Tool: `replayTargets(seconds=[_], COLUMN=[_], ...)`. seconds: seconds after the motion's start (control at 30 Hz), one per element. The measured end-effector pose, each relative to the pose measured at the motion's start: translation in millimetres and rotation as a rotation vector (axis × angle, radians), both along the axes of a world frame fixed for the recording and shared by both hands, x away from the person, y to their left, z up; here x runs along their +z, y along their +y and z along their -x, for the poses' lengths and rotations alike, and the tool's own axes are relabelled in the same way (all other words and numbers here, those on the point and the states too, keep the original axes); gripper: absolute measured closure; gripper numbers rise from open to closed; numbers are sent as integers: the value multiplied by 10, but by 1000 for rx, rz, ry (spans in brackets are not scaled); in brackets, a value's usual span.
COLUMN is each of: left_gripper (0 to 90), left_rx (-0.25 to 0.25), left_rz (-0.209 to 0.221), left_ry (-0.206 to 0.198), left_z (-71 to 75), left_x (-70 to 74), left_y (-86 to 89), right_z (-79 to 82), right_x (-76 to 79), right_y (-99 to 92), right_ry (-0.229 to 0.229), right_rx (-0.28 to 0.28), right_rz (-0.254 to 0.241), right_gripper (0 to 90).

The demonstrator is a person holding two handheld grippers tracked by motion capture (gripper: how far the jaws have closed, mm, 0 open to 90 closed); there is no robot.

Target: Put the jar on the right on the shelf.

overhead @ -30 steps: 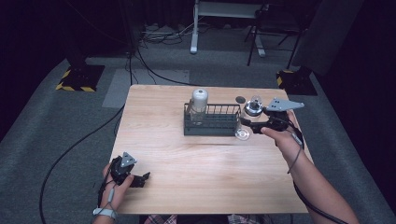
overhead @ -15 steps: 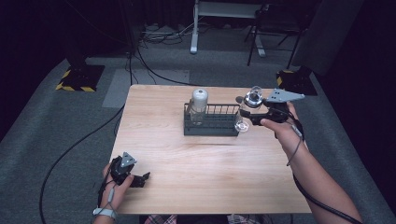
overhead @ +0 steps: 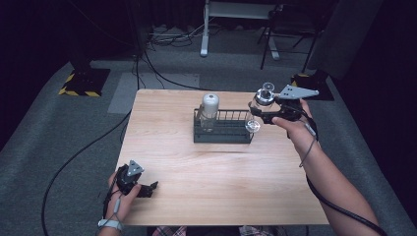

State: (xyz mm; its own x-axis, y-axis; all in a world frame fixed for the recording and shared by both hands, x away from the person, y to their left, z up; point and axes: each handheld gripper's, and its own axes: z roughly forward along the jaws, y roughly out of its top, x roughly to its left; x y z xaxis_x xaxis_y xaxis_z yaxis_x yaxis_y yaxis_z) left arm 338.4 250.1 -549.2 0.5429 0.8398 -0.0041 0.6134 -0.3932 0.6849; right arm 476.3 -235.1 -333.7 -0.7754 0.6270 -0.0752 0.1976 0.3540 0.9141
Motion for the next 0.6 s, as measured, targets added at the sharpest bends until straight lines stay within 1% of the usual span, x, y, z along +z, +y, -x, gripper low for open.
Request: replayTargets(seconds=[0.27,0.6], left_gripper=[0,0], left_rx=[0,0], left_rz=[0,0], left_ry=[0,1], left_z=[0,0], left_x=[0,1], left_y=[0,0], right_z=[-81,-201], right_x=[88,136], right_y=[97,221], right_ry=[-21,-28], right_rx=[11,17], right_rz=[5,3], right_gripper=[314,315])
